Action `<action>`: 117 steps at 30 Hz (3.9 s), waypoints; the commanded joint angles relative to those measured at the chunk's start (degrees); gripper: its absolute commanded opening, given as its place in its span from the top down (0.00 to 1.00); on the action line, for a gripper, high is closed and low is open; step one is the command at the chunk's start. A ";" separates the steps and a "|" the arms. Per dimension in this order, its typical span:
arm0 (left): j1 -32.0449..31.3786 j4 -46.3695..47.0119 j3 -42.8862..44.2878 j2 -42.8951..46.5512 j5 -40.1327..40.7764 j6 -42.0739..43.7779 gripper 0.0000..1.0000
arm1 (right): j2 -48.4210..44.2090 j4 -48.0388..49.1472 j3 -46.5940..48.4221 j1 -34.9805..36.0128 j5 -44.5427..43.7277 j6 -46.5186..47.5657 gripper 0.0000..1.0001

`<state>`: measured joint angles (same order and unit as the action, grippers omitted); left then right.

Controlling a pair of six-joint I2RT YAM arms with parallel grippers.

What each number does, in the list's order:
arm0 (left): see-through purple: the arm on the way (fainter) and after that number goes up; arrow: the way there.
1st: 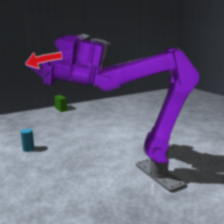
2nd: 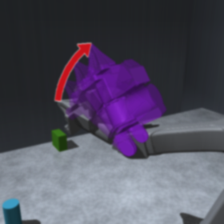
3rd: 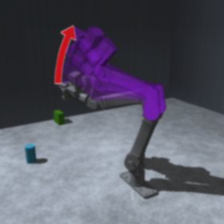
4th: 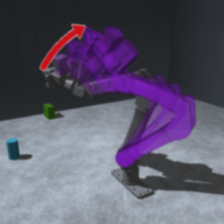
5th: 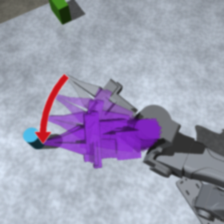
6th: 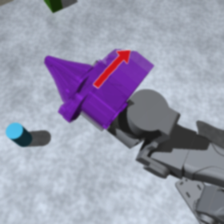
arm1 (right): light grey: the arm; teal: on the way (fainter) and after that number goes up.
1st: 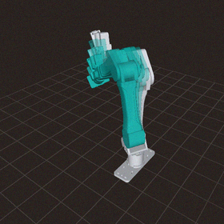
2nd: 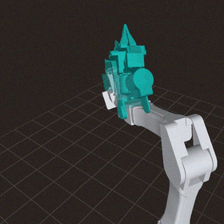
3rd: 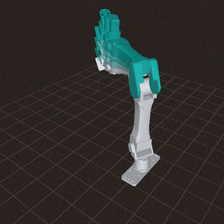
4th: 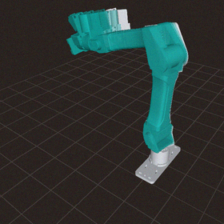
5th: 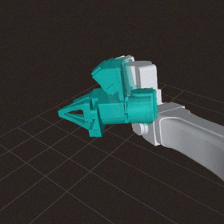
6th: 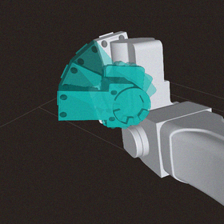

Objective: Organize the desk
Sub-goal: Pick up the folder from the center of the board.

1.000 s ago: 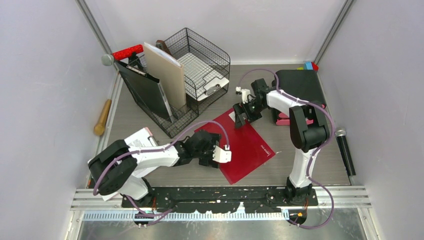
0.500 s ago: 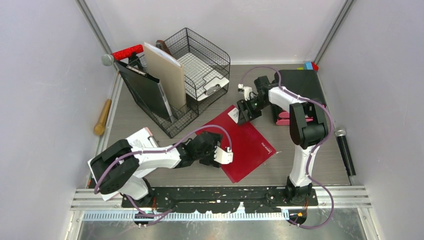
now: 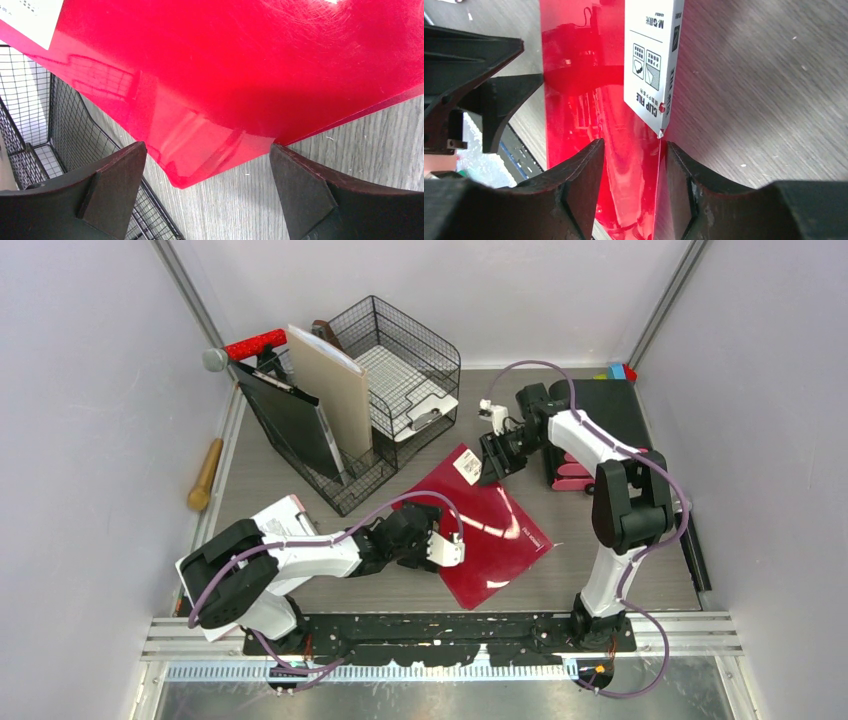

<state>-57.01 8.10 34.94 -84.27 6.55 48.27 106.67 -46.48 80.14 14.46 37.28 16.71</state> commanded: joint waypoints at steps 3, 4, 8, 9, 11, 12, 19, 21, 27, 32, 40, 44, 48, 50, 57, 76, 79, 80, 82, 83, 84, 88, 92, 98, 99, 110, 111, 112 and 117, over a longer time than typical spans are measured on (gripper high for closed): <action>0.25 -0.10 -1.94 -3.26 0.83 -0.63 0.00 | -1.77 -13.17 -1.90 4.07 14.59 -0.48 0.56; 0.30 -0.10 -1.87 -3.27 0.90 -0.72 0.01 | -1.70 -13.36 -2.15 4.15 14.85 -0.11 0.57; 0.24 -0.10 -1.84 -3.36 1.09 -0.90 0.00 | -1.41 -14.64 -2.69 4.89 15.60 1.20 0.59; 0.24 -0.10 -1.87 -3.34 1.18 -0.90 0.00 | -1.39 -14.81 -2.74 5.19 15.48 1.26 0.59; 0.26 -0.10 -1.83 -3.31 1.26 -0.90 0.00 | -1.30 -14.84 -2.68 5.37 15.11 1.19 0.62; 0.24 -0.18 -1.81 -3.28 1.27 -0.97 0.00 | -1.30 -14.84 -2.35 5.34 14.67 0.97 0.64; 0.28 -0.83 -1.49 -2.73 2.09 -1.28 0.00 | -2.86 -16.79 0.90 5.32 9.59 1.60 0.69; 0.24 -1.21 -1.12 -2.28 2.39 -1.71 0.00 | -3.47 -17.43 1.72 5.32 7.52 1.97 0.71; 0.32 -3.42 0.41 0.10 2.71 -3.39 0.00 | -5.63 -18.36 3.60 5.16 1.84 2.64 0.82; 1.11 -5.81 1.15 3.15 2.20 -4.37 0.00 | -7.24 -18.38 5.39 4.53 -0.09 2.47 0.96; 6.52 -13.40 2.52 12.57 -4.06 -9.86 0.00 | -9.77 -20.20 9.71 3.76 -1.30 3.20 0.99; 10.92 -19.39 5.81 19.04 -11.62 -14.83 0.00 | -11.21 -21.15 11.69 3.65 -0.22 4.01 1.00; 15.34 -24.70 9.73 24.29 -17.68 -20.02 0.00 | -12.96 -21.67 13.06 3.65 1.88 4.45 1.00; 17.00 -26.26 11.53 25.87 -20.13 -22.25 0.00 | -14.14 -21.72 13.45 3.67 2.98 4.70 1.00; 21.89 -31.02 19.54 27.10 -26.43 -29.50 0.00 | -19.70 -20.33 14.85 3.65 5.72 3.39 1.00; 34.12 -31.88 33.09 24.06 -34.40 -54.27 0.00 | -32.93 16.52 12.40 3.52 11.64 -28.64 1.00; 34.33 -31.92 32.56 24.61 -34.43 -54.16 0.00 | -34.20 22.11 9.15 3.05 14.52 -33.22 1.00; 34.41 -31.92 32.21 24.78 -34.49 -53.97 0.00 | -34.36 23.22 8.54 2.87 15.53 -36.00 1.00; 34.51 -32.04 31.68 25.15 -34.67 -53.28 0.00 | -34.84 26.40 6.86 2.26 16.85 -40.27 1.00; 34.56 -32.20 31.34 25.30 -34.77 -52.75 0.00 | -35.03 28.82 5.71 1.61 17.34 -41.72 1.00; 34.60 -32.30 31.00 25.33 -35.19 -52.22 0.00 | -35.17 30.27 5.06 1.31 18.54 -44.34 1.00; 34.58 -33.22 29.66 26.32 -39.60 -48.85 0.01 | -35.72 39.31 -0.60 -0.25 19.96 -54.40 1.00; 34.60 -38.41 29.99 27.22 -41.04 -35.87 0.00 | -35.02 45.09 -3.40 -2.49 19.33 -63.60 1.00; 33.98 -46.62 33.49 27.68 -42.02 -24.73 0.00 | -33.27 43.47 -5.20 -6.68 15.14 -69.47 1.00; 33.72 -47.30 34.10 27.61 -42.02 -23.44 0.00 | -33.15 43.70 -5.58 -7.14 14.19 -71.89 1.00; 15.04 -36.60 32.76 24.55 -19.36 -5.10 0.00 | -36.42 49.97 -17.46 -13.32 7.84 -89.39 1.00; 13.43 -35.37 32.40 23.74 -17.80 -3.82 0.00 | -36.48 50.12 -18.30 -13.45 7.56 -89.83 1.00; 12.28 -34.09 32.19 23.00 -16.51 -2.90 0.00 | -36.54 50.77 -18.81 -13.55 7.51 -90.84 1.00; 7.85 -27.49 31.36 18.18 -11.19 -0.25 0.00 | -36.78 54.23 -22.30 -13.66 7.21 -94.25 1.00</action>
<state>-46.59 -28.29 67.35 -63.22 -12.27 42.81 73.19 -0.10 58.67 0.99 44.82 -72.20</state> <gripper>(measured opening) 0.995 0.206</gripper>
